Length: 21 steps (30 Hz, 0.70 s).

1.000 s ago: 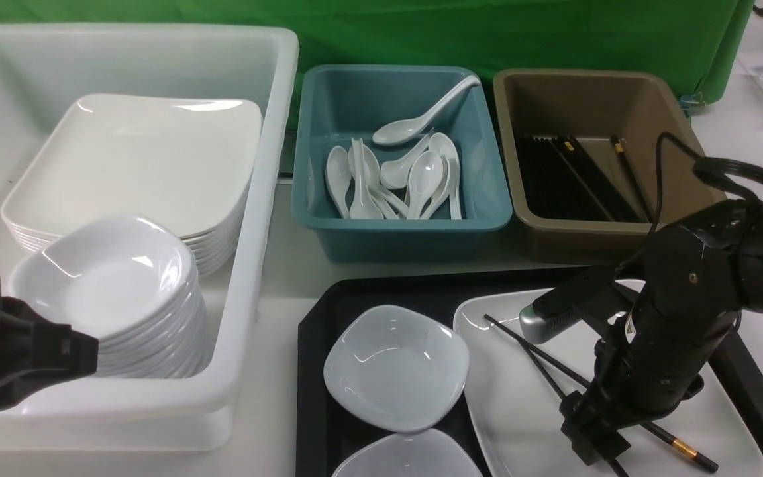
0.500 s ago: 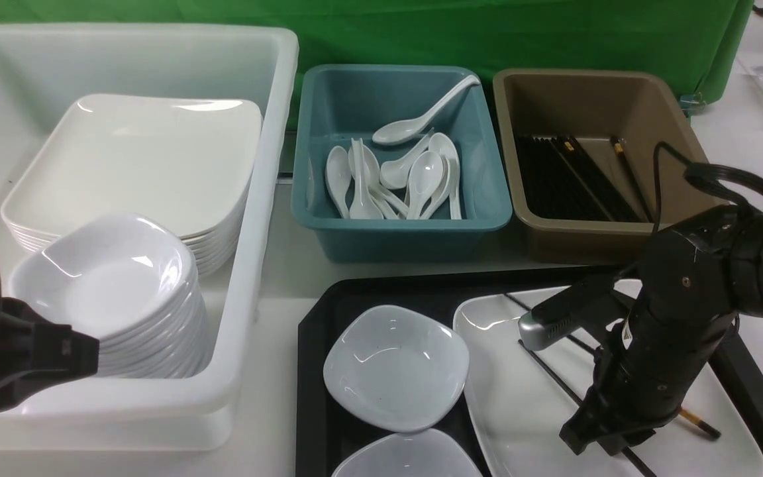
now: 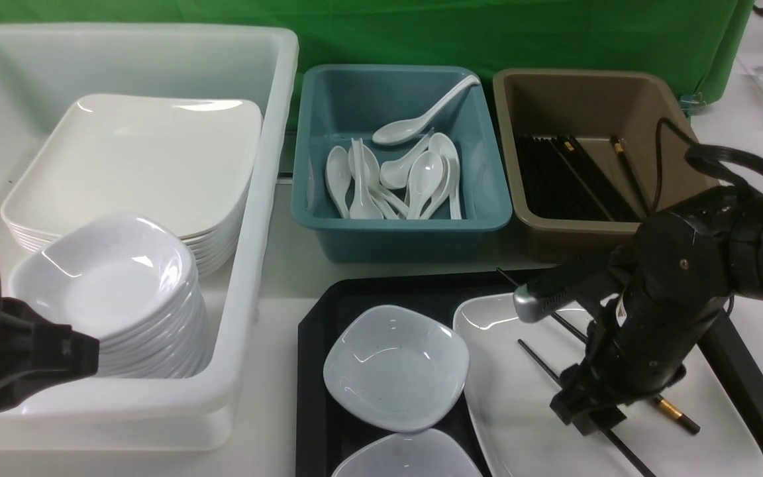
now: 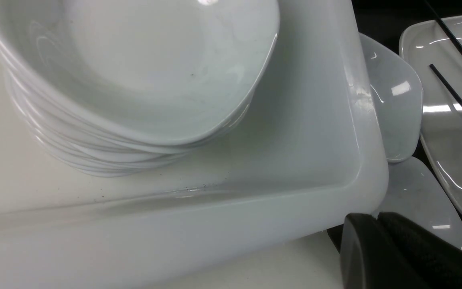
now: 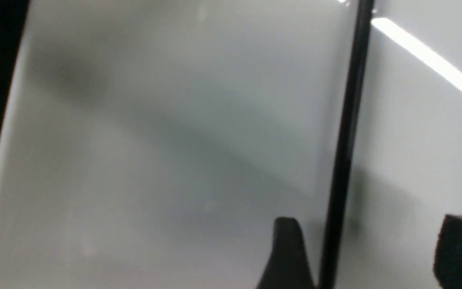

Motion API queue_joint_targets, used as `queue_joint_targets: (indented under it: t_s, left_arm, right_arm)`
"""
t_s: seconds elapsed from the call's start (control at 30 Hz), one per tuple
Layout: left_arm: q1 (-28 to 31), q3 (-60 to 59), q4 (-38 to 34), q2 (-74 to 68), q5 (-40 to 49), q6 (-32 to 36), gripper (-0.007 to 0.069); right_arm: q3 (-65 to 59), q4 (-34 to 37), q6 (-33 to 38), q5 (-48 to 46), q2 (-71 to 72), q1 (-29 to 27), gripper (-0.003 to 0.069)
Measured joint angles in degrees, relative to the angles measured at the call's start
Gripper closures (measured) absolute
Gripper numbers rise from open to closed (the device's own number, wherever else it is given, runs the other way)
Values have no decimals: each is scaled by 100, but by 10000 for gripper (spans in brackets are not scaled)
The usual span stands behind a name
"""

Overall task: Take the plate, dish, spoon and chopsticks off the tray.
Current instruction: Use the right arm to grab a pair of chopsticks from the plate

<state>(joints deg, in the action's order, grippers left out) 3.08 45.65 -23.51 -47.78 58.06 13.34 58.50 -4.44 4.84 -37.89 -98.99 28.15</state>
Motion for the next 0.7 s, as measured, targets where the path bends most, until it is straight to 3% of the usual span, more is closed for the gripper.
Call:
queue_joint_targets:
  t_s: [0.1, 0.23, 0.57, 0.7]
  left_arm:
    - [0, 0, 0, 0, 0, 0, 616]
    - [0, 0, 0, 0, 0, 0, 616]
    - [0, 0, -5, 0, 0, 0, 616]
    - [0, 0, -5, 0, 22, 0, 616]
  right_arm:
    - [17, -577, -258, 126, -2, 0, 53]
    - [17, -1035, -558, 131, -14, 0, 16]
    - [87, -1047, -818, 189, -244, -66, 17]
    - [276, -875, -888, 185, -244, -268, 64]
